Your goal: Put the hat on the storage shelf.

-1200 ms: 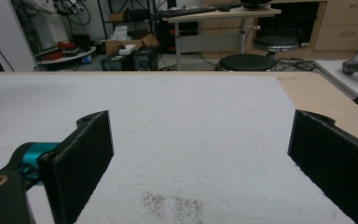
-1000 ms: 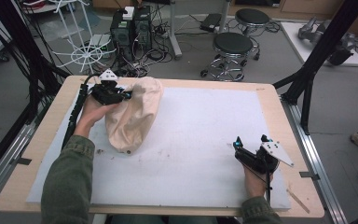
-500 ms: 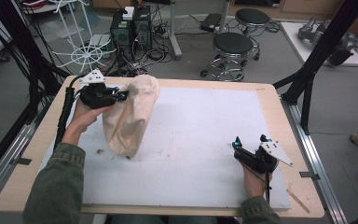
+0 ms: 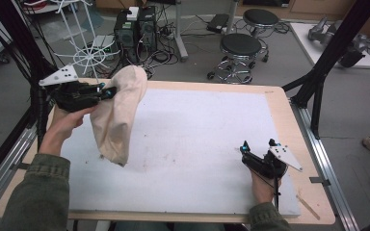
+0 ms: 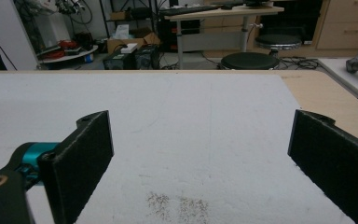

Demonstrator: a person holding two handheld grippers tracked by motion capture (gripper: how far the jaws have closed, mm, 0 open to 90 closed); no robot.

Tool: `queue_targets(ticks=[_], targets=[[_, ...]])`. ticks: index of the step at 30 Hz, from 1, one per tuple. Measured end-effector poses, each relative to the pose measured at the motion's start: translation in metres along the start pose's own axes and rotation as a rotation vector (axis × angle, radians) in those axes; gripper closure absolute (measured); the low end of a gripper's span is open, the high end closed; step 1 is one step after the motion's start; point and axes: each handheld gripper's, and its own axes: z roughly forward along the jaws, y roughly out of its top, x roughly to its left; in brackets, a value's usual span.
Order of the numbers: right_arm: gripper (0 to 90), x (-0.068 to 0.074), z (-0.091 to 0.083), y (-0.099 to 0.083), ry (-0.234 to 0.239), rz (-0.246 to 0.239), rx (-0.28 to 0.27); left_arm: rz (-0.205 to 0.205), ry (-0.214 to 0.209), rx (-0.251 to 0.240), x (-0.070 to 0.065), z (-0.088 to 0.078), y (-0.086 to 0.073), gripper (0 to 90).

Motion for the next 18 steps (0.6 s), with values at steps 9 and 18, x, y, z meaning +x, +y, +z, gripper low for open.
queue_targets(ticks=[9, 18], targets=[[5.6, 0.001, 0.0, 0.0, -0.002, 0.003, 0.0, 0.001, 0.047, -0.085, 0.004, -0.037, 0.017, 80.4], [5.6, 0.002, 0.0, 0.0, 0.003, -0.006, 0.001, 0.011, 0.077, -0.123, 0.009, -0.06, 0.035, 80.4]])
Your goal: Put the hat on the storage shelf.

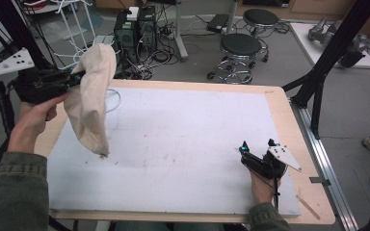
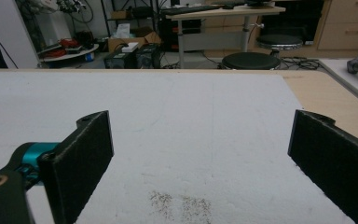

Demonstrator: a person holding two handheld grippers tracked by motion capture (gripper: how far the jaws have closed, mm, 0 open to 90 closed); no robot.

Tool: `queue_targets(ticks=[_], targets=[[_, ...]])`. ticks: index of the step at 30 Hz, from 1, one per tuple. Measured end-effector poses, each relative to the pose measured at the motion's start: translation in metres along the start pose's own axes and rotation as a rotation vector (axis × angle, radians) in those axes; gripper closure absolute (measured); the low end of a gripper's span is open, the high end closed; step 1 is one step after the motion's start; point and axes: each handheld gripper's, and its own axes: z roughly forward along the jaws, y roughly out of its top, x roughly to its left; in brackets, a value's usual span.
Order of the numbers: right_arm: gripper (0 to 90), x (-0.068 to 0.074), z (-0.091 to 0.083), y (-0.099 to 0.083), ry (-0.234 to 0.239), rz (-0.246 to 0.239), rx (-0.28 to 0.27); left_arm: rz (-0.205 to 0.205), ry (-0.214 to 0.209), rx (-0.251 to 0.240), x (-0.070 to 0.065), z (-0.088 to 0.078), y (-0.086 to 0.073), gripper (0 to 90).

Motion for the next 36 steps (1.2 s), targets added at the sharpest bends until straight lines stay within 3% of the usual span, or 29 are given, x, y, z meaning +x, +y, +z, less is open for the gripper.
queue_targets(ticks=[11, 23, 36], targets=[[5.5, -0.003, -0.001, -0.001, -0.003, 0.005, 0.01, -0.015, 0.064, -0.041, 0.02, -0.015, 0.013, 80.3], [5.5, -0.006, -0.003, -0.002, -0.009, 0.001, 0.017, -0.023, 0.14, -0.079, 0.039, -0.016, 0.028, 80.4], [5.6, -0.006, -0.003, -0.001, 0.001, 0.012, 0.013, 0.01, 0.246, -0.088, 0.053, -0.027, 0.064, 80.4]])
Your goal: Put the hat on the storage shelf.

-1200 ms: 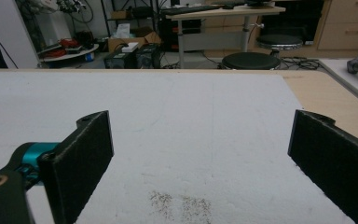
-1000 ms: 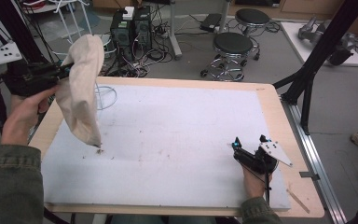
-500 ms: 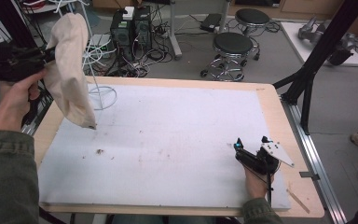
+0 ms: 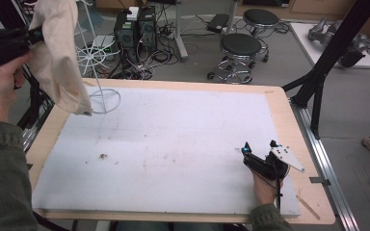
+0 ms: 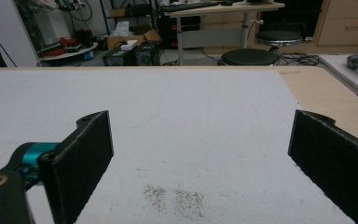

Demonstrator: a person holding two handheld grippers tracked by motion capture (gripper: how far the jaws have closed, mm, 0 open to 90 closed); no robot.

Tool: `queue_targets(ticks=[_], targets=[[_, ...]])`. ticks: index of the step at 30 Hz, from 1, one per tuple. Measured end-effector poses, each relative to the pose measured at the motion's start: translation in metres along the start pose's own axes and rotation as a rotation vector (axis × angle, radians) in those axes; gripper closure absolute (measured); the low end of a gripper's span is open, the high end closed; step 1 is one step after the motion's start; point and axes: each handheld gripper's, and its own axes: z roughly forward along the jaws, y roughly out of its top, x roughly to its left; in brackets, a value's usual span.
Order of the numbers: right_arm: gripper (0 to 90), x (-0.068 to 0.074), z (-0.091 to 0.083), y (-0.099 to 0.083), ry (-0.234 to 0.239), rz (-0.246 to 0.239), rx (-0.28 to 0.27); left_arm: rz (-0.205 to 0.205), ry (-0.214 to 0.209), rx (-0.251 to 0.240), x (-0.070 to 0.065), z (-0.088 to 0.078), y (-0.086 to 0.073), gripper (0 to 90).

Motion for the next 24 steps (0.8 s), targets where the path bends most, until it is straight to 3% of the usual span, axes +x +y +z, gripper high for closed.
queue_targets(ticks=[5, 18, 24], targets=[[5.5, -0.001, 0.0, 0.0, 0.005, 0.004, 0.001, -0.011, 0.052, -0.041, 0.008, 0.001, 0.012, 80.4], [5.5, -0.003, 0.001, 0.0, 0.015, 0.029, 0.006, -0.043, 0.116, -0.047, 0.026, 0.021, 0.019, 80.4], [5.5, -0.002, 0.001, 0.0, 0.019, 0.034, 0.005, -0.036, 0.16, -0.032, 0.033, 0.036, 0.023, 80.3]])
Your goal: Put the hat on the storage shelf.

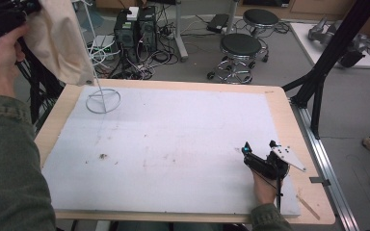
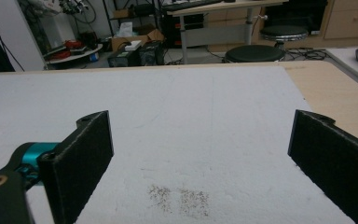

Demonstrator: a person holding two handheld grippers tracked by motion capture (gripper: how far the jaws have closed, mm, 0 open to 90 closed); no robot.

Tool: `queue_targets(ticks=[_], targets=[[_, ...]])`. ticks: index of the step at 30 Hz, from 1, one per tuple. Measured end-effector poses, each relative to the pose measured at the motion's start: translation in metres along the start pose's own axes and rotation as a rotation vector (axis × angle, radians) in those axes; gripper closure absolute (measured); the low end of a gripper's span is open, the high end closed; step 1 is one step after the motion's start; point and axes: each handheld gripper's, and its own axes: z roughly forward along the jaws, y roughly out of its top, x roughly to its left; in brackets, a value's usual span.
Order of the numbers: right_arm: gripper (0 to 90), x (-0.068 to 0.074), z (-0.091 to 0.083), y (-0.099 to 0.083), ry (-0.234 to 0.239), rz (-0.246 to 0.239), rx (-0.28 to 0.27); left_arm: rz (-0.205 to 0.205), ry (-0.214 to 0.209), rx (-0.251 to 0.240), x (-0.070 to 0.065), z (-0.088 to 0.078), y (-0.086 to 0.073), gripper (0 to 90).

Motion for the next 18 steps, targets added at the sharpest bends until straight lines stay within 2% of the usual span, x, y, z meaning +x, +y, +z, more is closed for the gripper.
queue_targets(ticks=[6, 14, 18], targets=[[5.5, 0.0, -0.001, 0.0, 0.001, 0.01, -0.003, 0.021, 0.078, 0.035, 0.004, 0.013, 0.004, 80.4], [5.6, 0.001, -0.001, 0.0, 0.005, 0.011, -0.003, 0.001, 0.117, 0.045, 0.005, 0.02, 0.0, 80.3], [5.6, 0.002, -0.001, 0.0, 0.009, 0.003, -0.005, -0.004, 0.122, 0.058, 0.005, 0.023, -0.004, 80.3]])
